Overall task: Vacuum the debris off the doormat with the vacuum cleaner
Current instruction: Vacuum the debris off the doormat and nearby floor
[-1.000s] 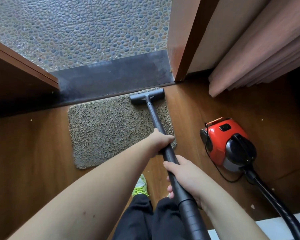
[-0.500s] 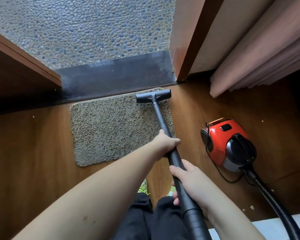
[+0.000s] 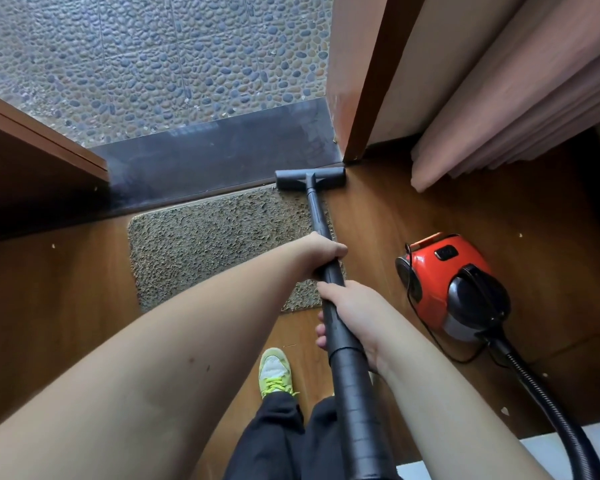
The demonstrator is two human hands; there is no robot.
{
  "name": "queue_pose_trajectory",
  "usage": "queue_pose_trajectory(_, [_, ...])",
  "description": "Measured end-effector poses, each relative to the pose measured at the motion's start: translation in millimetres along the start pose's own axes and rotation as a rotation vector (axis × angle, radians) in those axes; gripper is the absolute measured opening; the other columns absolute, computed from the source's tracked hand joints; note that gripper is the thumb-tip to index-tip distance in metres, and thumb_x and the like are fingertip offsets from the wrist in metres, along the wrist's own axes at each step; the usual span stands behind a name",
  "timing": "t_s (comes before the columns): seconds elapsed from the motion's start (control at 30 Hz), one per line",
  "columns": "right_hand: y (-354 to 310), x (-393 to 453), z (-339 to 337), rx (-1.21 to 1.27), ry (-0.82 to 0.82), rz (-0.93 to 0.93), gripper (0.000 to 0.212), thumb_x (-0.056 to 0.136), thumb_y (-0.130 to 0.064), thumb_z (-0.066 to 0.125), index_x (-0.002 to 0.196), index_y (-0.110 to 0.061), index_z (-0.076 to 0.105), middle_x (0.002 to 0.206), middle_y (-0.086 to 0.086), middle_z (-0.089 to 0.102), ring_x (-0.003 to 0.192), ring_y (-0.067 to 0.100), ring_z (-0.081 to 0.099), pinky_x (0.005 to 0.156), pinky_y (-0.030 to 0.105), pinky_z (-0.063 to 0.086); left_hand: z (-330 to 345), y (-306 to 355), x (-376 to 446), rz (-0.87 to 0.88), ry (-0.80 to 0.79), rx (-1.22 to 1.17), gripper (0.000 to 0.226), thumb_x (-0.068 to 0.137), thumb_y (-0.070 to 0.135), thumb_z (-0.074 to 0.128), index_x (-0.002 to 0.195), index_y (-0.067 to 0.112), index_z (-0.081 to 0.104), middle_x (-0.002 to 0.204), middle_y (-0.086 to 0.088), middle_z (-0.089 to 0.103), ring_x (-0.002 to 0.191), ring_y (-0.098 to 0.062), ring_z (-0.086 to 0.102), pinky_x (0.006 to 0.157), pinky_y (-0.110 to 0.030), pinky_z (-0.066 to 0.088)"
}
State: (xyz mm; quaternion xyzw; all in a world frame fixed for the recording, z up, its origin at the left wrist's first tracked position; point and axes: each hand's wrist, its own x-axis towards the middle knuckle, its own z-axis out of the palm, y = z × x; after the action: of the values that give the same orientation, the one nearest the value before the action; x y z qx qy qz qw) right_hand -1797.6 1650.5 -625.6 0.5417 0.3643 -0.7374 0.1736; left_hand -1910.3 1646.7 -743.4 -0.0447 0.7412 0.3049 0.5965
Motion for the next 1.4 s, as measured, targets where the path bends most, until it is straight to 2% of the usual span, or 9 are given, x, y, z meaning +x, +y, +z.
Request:
queue_pose_trajectory(0.13, [3, -8, -8, -0.066, 0.01, 0.002, 0.018, 0.099, -0.024, 0.053, 0.11, -0.01, 0.049, 0.083, 0.015, 0.05, 0.041, 0.015, 0.055, 0.042, 0.026, 0.049, 7, -4, -3, -0.017, -0.007, -0.031, 0.046, 0.087, 0.014, 0.061, 0.125, 0.006, 0.037, 0.101, -0.017, 0.056, 0.08, -0.033, 0.062, 0.07, -0.042, 0.059])
queue_pose_trajectory(0.27, [5, -18, -16, -0.11, 0.015, 0.007, 0.018, 0.099, -0.025, 0.051, 0.111, -0.011, 0.051, 0.083, 0.014, 0.052, 0.042, 0.015, 0.055, 0.042, 0.026, 0.05, 15, -11, -7, -0.022, -0.009, -0.035, 0.05, 0.085, 0.015, 0.06, 0.128, 0.006, 0.036, 0.099, -0.016, 0.058, 0.077, -0.031, 0.064, 0.072, -0.042, 0.06])
queue_pose_trajectory(0.47, [19, -34, -20, -0.154, 0.004, 0.01, 0.016, 0.1, -0.024, 0.051, 0.108, -0.01, 0.051, 0.079, 0.013, 0.051, 0.044, 0.018, 0.054, 0.043, 0.028, 0.05, 20, -29, -15, -0.029, 0.006, 0.057, 0.055, 0.088, 0.021, 0.061, 0.133, 0.008, 0.032, 0.089, -0.007, 0.057, 0.066, -0.017, 0.061, 0.046, -0.024, 0.051])
queue_pose_trajectory(0.67, [28, -45, -21, -0.173, -0.038, 0.031, 0.015, 0.099, -0.023, 0.053, 0.108, -0.011, 0.052, 0.083, 0.015, 0.049, 0.045, 0.021, 0.053, 0.041, 0.026, 0.048, 23, -46, -25, -0.085, 0.019, -0.005, 0.062, 0.081, 0.026, 0.065, 0.132, 0.013, 0.033, 0.111, -0.015, 0.06, 0.084, -0.028, 0.069, 0.061, -0.037, 0.061])
queue_pose_trajectory(0.83, [28, -39, -14, -0.23, -0.054, 0.017, 0.012, 0.098, -0.025, 0.054, 0.106, -0.016, 0.052, 0.081, 0.014, 0.052, 0.044, 0.021, 0.055, 0.042, 0.027, 0.048, 10, -51, -26, -0.077, 0.097, -0.033, 0.055, 0.081, 0.025, 0.066, 0.125, 0.012, 0.037, 0.113, -0.016, 0.057, 0.087, -0.029, 0.066, 0.056, -0.035, 0.058])
queue_pose_trajectory(1.0, [16, -13, -4, -0.205, -0.093, 0.008, 0.012, 0.101, -0.025, 0.048, 0.101, -0.013, 0.049, 0.08, 0.015, 0.05, 0.039, 0.017, 0.053, 0.038, 0.025, 0.047, -7, -38, -17, -0.023, 0.216, -0.074, 0.065, 0.062, 0.027, 0.065, 0.121, 0.007, 0.046, 0.104, -0.016, 0.06, 0.087, -0.031, 0.065, 0.076, -0.045, 0.061])
queue_pose_trajectory(1.17, [7, 9, -2, -0.133, -0.113, 0.033, 0.014, 0.102, -0.022, 0.046, 0.096, -0.01, 0.047, 0.077, 0.015, 0.051, 0.037, 0.016, 0.054, 0.037, 0.023, 0.047, -16, -26, -2, -0.021, 0.278, -0.03, 0.071, 0.054, 0.026, 0.062, 0.121, 0.006, 0.05, 0.108, -0.018, 0.062, 0.095, -0.034, 0.067, 0.079, -0.046, 0.061])
queue_pose_trajectory(1.33, [5, 15, -12, -0.047, -0.106, 0.044, 0.013, 0.101, -0.021, 0.048, 0.096, -0.009, 0.049, 0.069, 0.013, 0.053, 0.04, 0.017, 0.052, 0.038, 0.023, 0.045, -11, -19, 2, -0.066, 0.295, 0.093, 0.061, 0.073, 0.023, 0.067, 0.128, 0.007, 0.047, 0.119, -0.017, 0.058, 0.099, -0.031, 0.065, 0.057, -0.033, 0.057])
queue_pose_trajectory(1.4, [8, 13, -17, -0.038, -0.097, 0.047, 0.013, 0.101, -0.021, 0.048, 0.096, -0.009, 0.051, 0.069, 0.013, 0.053, 0.041, 0.018, 0.052, 0.038, 0.024, 0.045, -6, -20, 5, -0.084, 0.28, 0.119, 0.062, 0.077, 0.025, 0.068, 0.131, 0.008, 0.044, 0.121, -0.015, 0.056, 0.101, -0.031, 0.064, 0.059, -0.035, 0.058])
